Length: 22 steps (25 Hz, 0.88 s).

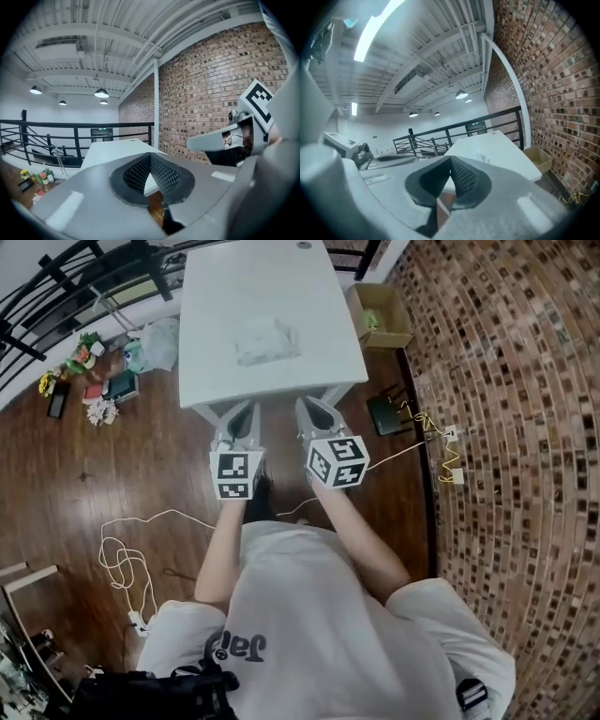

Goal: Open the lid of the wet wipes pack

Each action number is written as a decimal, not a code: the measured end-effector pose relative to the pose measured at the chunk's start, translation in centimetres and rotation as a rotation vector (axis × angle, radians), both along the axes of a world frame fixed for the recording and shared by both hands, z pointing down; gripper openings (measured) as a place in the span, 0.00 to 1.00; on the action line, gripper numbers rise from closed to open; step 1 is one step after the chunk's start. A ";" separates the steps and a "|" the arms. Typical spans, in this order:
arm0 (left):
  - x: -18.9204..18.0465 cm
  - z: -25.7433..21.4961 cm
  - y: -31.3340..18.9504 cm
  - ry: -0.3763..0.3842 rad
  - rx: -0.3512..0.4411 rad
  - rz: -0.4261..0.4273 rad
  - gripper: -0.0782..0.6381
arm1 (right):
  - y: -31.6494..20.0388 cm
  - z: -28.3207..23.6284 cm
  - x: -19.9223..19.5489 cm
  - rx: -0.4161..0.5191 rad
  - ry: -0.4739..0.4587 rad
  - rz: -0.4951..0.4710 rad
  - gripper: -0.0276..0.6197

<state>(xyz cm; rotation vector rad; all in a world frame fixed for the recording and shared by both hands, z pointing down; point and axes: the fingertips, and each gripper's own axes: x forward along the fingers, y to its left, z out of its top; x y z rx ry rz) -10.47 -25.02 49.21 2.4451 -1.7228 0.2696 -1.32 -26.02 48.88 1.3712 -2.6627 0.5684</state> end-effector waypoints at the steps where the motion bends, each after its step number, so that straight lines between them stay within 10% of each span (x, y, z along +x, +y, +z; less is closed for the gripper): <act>1: 0.3 -0.6 2.6 0.002 0.008 -0.027 0.13 | 2.5 -0.1 0.0 0.004 0.005 -0.021 0.02; 8: 3.6 -2.6 16.7 -0.013 -0.031 -0.137 0.13 | 15.6 -0.4 2.6 -0.012 -0.017 -0.093 0.02; 13: 3.0 -7.0 17.6 -0.006 0.112 -0.127 0.13 | 17.1 -5.3 2.4 0.166 0.050 -0.101 0.02; 22: 3.4 -9.3 19.0 0.053 0.149 -0.103 0.13 | 19.0 -7.7 6.4 0.188 0.058 0.043 0.02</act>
